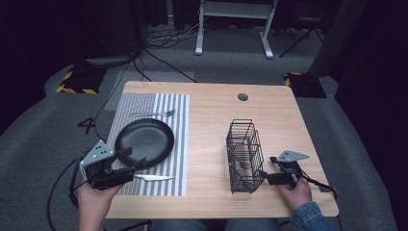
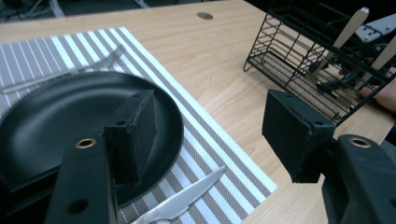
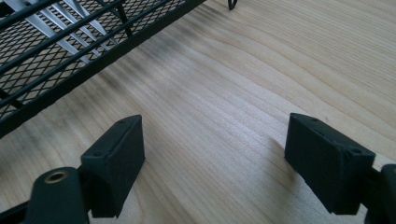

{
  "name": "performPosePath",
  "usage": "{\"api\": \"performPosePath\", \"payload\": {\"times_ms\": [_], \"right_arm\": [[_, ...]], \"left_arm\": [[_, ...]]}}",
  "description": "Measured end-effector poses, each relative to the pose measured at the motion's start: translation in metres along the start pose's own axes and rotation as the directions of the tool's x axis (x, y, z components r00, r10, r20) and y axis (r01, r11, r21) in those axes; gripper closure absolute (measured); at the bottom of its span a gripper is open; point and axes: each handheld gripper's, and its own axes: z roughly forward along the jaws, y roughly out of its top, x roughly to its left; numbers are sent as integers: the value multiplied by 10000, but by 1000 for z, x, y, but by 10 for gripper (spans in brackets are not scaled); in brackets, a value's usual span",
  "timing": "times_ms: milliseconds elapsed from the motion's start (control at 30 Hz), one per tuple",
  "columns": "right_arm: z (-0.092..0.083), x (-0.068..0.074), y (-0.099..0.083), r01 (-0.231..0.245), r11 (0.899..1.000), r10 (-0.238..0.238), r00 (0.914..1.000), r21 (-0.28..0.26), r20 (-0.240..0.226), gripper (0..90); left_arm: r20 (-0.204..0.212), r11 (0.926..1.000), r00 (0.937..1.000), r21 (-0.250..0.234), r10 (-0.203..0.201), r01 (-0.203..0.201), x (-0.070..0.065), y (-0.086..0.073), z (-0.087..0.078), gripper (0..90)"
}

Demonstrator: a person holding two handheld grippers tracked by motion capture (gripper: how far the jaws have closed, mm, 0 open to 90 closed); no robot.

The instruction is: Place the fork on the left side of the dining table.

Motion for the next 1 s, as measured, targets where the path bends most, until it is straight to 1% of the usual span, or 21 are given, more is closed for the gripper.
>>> {"api": "performPosePath", "payload": {"times_ms": [33,67,133,200,267,300,333,533,767,1000], "right_arm": [[0,0,0,-7,10000,7,10000,-4,5,203],[0,0,0,-7,10000,7,10000,-3,2,203],[0,0,0,-11,10000,11,10000,-4,1,202],[0,0,0,-3,10000,3,10000,-3,-5,202],[0,0,0,-4,10000,4,10000,-2,-9,202],[0,0,0,-5,10000,5,10000,-2,-7,202],[0,0,0,-2,10000,2,10000,-2,-6,202],[0,0,0,7,10000,-7,10000,0,-18,202],[0,0,0,22,10000,-22,10000,0,-34,201],[0,0,0,53,10000,-53,10000,-3,-64,201]], "left_arm": [[81,9998,9999,180,-89,87,1,-2,2,350],[90,9997,9999,252,-81,78,0,-4,4,349],[121,9998,9999,174,-13,11,-1,-9,7,349],[236,9994,9997,339,-50,42,-2,-13,12,349],[187,9981,9998,614,-55,44,-3,-17,17,347],[137,9973,9999,737,3,-13,-4,-19,19,346],[114,9966,9999,815,64,-73,-5,-21,21,345],[219,9930,9997,1173,130,-155,-14,-36,34,344],[192,9916,9997,1279,153,-177,-20,-59,48,346],[58,9923,9995,1191,326,-331,-28,-79,52,346]]}}
